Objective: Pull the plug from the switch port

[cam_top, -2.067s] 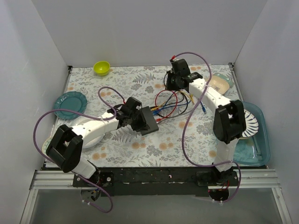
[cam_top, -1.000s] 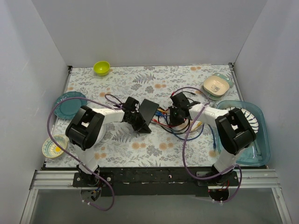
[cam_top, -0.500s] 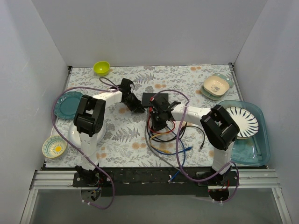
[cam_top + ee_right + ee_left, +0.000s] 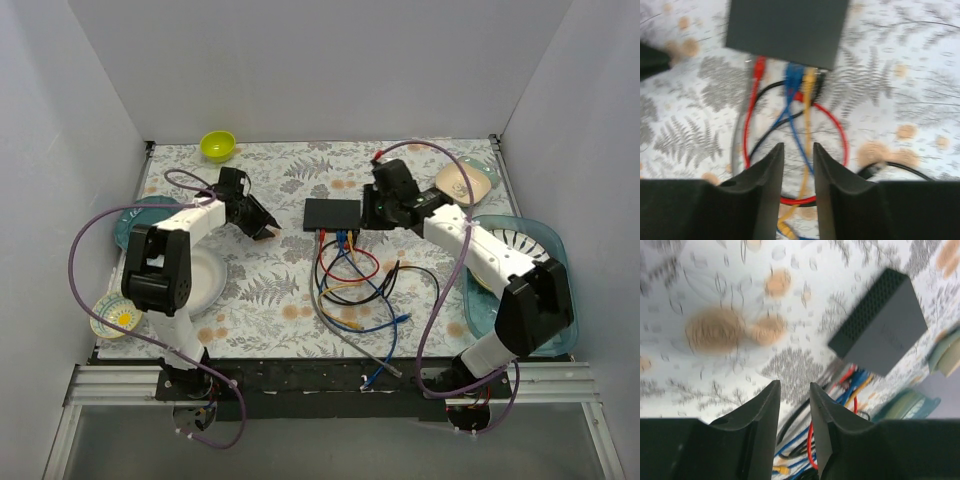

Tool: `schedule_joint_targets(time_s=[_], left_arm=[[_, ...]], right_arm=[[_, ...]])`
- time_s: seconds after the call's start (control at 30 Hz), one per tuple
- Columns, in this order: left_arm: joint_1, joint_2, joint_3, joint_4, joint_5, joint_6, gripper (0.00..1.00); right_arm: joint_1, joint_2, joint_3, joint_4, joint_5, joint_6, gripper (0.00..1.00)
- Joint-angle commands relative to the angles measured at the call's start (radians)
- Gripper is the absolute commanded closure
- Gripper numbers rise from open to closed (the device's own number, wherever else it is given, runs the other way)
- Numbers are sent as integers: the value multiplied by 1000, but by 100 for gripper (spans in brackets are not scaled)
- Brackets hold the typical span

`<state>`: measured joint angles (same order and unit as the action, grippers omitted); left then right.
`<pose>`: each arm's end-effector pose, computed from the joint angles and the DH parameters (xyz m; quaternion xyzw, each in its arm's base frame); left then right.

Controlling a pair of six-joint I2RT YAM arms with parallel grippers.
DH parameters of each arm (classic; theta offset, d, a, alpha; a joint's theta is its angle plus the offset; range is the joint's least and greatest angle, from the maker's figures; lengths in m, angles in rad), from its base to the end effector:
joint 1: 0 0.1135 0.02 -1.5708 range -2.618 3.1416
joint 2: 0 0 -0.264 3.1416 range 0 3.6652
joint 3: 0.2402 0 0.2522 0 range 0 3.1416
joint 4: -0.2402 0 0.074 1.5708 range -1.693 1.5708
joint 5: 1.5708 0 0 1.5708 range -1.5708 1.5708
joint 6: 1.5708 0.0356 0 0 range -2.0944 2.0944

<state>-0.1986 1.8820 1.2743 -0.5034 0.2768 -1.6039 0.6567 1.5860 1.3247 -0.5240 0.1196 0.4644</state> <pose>0.3748 -0.0853 0.1772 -0.5992 0.7563 -0.2603 0.0347 0.2826 0.2124 0.2948 -0.0658 0.9201 0.1563 0.3529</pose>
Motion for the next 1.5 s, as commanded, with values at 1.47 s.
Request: schedule_joint_targets(time_s=[1.47], left_arm=[[5, -135, -82, -38, -134, -28, 73]], right_arm=[[-69, -33, -150, 11, -32, 42, 87]])
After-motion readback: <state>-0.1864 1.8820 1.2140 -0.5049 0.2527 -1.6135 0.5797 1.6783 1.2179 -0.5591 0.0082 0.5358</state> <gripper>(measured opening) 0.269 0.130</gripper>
